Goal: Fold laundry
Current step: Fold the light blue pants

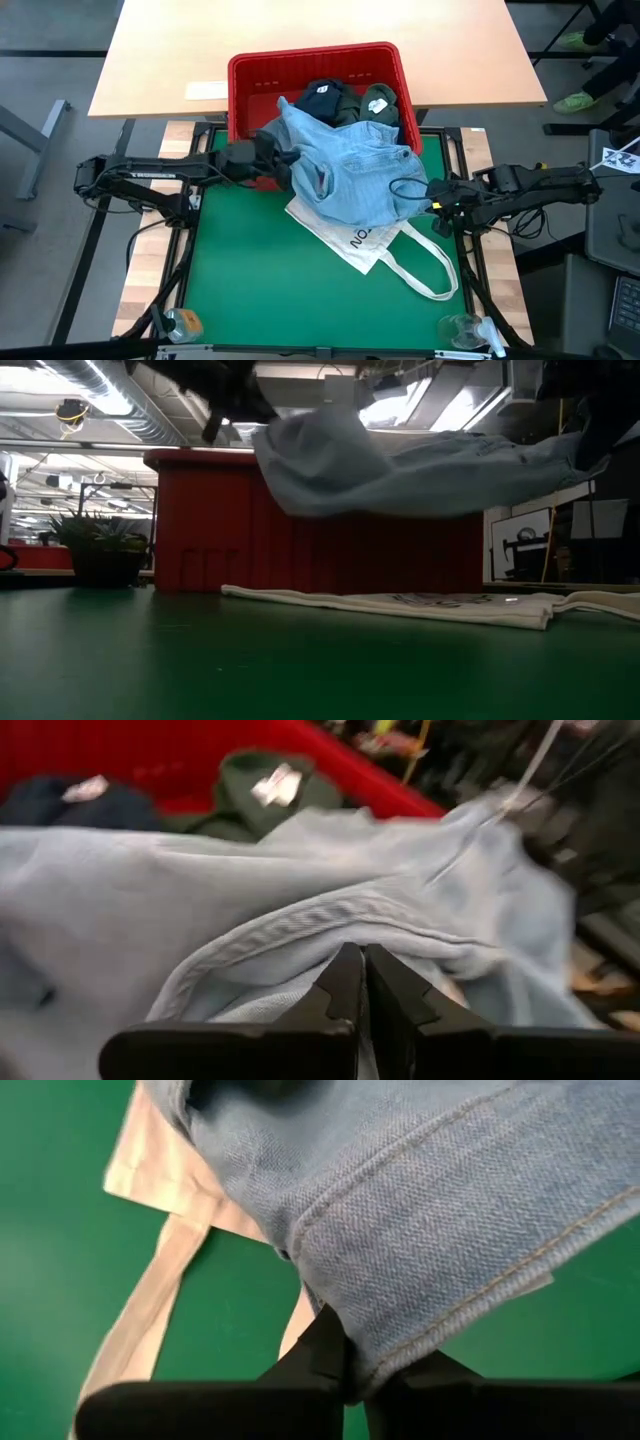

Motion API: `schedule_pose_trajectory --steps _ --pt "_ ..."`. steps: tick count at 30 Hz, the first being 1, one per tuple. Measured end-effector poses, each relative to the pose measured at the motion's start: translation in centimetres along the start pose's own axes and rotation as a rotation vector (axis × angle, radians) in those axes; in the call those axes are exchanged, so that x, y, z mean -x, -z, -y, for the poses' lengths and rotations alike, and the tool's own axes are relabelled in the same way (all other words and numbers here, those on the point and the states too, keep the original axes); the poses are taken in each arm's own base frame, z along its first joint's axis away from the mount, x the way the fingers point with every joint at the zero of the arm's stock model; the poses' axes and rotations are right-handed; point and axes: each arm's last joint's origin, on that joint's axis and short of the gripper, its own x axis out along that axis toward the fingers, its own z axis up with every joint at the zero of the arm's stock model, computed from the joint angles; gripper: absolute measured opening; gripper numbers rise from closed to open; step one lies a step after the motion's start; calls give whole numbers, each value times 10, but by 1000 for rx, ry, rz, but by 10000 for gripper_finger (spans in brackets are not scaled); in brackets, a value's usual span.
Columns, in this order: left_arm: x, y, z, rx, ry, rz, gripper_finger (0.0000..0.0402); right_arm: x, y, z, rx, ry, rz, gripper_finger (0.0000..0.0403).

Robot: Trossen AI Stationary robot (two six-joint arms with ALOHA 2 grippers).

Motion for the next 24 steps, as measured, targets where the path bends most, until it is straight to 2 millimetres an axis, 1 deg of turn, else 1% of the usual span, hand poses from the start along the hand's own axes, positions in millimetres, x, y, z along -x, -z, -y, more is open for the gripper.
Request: schedule_pose_trajectory --steps 5,13,20,24 --pt "17 -26 11 6 110 17 2 7 4 4 -6 6 56 16" --pt "43 -70 31 34 276 -33 1 19 12 11 -18 -17 129 16" --pt "75 -114 45 49 375 -46 1 27 19 15 -26 -45 179 16" --pt "92 -128 49 116 436 -105 0 30 22 18 -30 -58 203 16"
